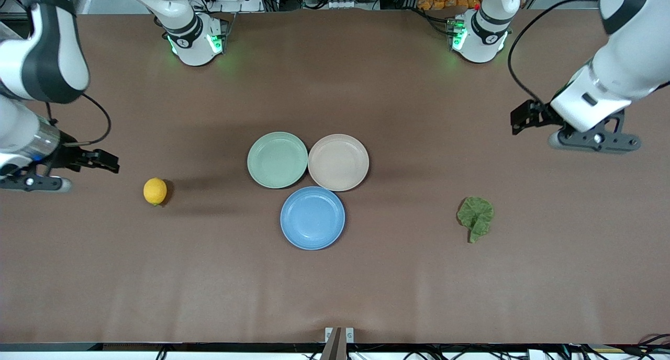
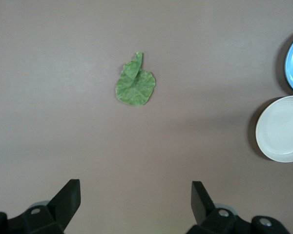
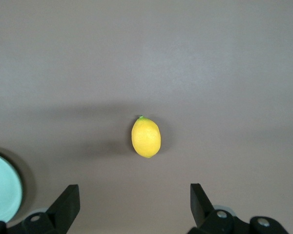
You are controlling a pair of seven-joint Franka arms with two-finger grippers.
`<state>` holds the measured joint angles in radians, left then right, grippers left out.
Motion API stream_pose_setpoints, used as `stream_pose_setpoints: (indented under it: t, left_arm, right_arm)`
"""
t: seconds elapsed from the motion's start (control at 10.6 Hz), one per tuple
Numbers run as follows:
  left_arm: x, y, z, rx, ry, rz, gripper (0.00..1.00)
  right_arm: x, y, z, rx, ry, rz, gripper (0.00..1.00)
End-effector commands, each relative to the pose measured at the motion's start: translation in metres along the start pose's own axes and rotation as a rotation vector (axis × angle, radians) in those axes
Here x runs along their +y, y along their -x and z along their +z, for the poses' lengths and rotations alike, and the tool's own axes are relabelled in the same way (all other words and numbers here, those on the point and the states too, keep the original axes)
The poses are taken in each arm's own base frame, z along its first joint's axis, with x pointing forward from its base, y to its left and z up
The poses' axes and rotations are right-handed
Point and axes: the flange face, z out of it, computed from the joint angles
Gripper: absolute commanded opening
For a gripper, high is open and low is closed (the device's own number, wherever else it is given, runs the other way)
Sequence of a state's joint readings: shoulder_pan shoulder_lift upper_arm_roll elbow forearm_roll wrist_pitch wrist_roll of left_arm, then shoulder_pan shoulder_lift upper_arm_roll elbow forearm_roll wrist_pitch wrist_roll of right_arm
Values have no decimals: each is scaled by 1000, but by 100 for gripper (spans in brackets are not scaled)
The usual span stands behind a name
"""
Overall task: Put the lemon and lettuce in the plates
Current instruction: 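Lower the right gripper around the yellow lemon and close it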
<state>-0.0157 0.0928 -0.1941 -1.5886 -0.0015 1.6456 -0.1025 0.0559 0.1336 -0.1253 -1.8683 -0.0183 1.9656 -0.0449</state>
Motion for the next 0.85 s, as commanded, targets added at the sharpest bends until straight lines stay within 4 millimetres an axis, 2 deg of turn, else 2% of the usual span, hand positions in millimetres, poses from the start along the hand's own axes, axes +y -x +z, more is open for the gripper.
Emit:
stream_pose_setpoints:
  t: [0.0,0.28,0.56,0.75]
  left_arm:
    - [-5,-4,27,9,22,-20,100]
    - [-9,-27,70,2,31,-28,100]
    - [-25,-42,91,14,35,-50,100]
    - [-28,-52,111,11,39,-56,100]
  right_arm:
    - [5,-8,45,-22,-2,-49,100]
    - [7,-12,101,11,6,-86,100]
    - [5,-11,152,18,13,-100,100]
    - [4,-1,192,61,20,-105,100]
